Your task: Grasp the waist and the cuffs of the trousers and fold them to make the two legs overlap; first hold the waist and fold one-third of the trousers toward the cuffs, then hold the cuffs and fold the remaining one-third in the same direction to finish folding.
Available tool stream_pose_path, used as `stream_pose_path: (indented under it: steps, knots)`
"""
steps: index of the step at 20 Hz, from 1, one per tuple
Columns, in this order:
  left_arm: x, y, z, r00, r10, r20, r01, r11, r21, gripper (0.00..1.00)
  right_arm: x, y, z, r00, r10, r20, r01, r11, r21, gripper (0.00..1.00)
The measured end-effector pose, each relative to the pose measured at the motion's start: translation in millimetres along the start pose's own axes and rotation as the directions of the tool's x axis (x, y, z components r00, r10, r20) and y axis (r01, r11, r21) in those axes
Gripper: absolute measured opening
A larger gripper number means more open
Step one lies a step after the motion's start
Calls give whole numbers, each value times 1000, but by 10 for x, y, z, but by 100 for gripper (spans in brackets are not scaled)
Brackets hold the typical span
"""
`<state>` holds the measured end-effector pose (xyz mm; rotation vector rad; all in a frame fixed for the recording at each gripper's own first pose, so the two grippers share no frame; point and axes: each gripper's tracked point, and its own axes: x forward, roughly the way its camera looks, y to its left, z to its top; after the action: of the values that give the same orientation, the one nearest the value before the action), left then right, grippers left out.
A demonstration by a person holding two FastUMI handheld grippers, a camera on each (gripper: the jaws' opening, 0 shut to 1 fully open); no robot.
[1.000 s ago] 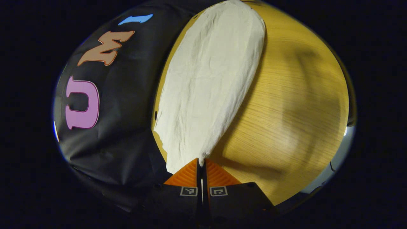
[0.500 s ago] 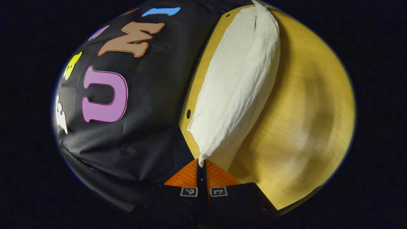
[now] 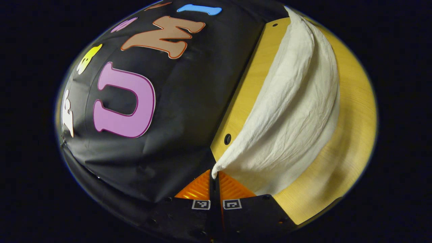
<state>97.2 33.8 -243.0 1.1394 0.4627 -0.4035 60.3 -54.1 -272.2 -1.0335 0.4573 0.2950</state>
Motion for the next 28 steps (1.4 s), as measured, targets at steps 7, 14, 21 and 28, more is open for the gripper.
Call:
stream_pose_path:
  steps: [7,14,21,28]
  knots:
    - [734,-103,56,999,-41,25,43,995,-91,0,609,24,216,995,-39,-88,45,997,70,9]
    - [1270,-394,3,991,-117,62,123,988,-93,0,1211,376,241,984,-27,-177,45,994,95,7]
    - [1428,-675,0,978,-181,106,195,970,-144,24,1337,246,220,969,-31,-245,82,976,202,36]
    - [1138,-560,184,983,-87,160,132,945,-298,94,976,-26,322,973,-43,-228,143,886,441,98]
